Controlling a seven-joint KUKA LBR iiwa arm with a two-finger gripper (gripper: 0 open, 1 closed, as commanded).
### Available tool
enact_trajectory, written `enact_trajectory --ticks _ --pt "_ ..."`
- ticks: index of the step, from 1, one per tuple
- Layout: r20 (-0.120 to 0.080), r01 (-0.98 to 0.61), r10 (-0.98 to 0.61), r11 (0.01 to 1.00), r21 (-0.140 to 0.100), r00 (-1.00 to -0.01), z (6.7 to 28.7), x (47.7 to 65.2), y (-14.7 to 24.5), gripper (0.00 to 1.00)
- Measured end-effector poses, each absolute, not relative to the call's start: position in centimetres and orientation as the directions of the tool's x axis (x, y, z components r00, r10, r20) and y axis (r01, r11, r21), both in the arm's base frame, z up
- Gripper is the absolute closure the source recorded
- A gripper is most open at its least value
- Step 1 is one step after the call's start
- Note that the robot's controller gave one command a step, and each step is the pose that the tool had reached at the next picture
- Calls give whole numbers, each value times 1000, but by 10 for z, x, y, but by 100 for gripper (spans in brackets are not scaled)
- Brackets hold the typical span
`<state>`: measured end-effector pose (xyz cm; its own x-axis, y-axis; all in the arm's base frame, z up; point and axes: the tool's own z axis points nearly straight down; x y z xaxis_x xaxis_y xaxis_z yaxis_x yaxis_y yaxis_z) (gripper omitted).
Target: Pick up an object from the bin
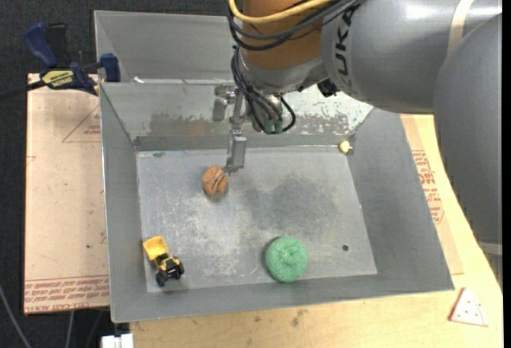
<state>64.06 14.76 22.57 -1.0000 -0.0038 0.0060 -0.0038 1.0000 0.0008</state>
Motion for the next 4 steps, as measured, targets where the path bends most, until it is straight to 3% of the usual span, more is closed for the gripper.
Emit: enact_trajectory --ticks 1,2,3,4 --pt "-2 -2 -2 1000 2 -1000 231 642 147 0" --pt "-9 -69 -69 998 2 -998 195 647 143 0" --pt "-5 -228 -228 974 1 -974 127 632 138 0" --pt "-2 -452 -452 892 1 -892 95 638 109 100"
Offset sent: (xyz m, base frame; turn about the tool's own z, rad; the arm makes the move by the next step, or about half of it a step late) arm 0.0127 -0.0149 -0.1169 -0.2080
